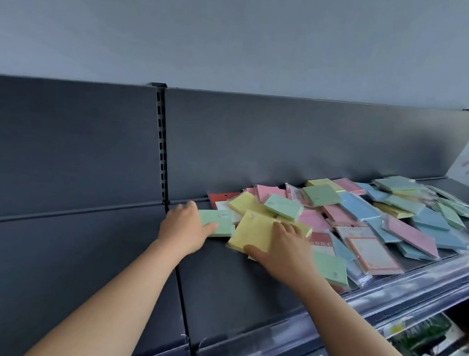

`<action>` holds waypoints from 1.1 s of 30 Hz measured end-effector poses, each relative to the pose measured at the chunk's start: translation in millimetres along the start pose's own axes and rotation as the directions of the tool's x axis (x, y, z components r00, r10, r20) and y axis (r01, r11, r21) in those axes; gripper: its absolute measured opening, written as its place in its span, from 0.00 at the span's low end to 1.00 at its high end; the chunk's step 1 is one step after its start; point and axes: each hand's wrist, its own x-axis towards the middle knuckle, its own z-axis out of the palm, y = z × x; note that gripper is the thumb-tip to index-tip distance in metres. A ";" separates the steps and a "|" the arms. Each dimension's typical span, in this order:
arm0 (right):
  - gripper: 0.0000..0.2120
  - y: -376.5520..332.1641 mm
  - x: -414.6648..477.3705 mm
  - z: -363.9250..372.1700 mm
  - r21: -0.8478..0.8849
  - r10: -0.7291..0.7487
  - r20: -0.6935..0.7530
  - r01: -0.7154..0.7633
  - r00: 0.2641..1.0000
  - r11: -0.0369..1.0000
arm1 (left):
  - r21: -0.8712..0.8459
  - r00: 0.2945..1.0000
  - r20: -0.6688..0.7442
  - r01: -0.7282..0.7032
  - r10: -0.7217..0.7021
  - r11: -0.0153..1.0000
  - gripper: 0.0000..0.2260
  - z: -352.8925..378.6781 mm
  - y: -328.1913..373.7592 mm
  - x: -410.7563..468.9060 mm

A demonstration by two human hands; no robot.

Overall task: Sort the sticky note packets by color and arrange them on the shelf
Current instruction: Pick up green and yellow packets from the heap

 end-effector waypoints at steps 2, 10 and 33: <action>0.42 -2.3 0.4 5.4 0.005 -0.017 0.016 0.017 1.000 1.000 | 0.003 0.999 0.041 0.023 -0.023 1.000 0.30 3.1 7.1 4.6; 0.45 -6.7 17.0 -1.8 0.056 -0.001 0.177 -0.009 0.984 0.998 | -0.177 0.972 0.231 0.071 -0.028 0.982 0.44 6.9 -0.2 11.9; 0.07 -81.6 -3.2 -17.0 0.583 -0.124 -0.029 0.117 0.992 0.804 | -0.502 0.933 -0.148 0.215 -0.328 0.838 0.09 -42.9 -67.4 -99.6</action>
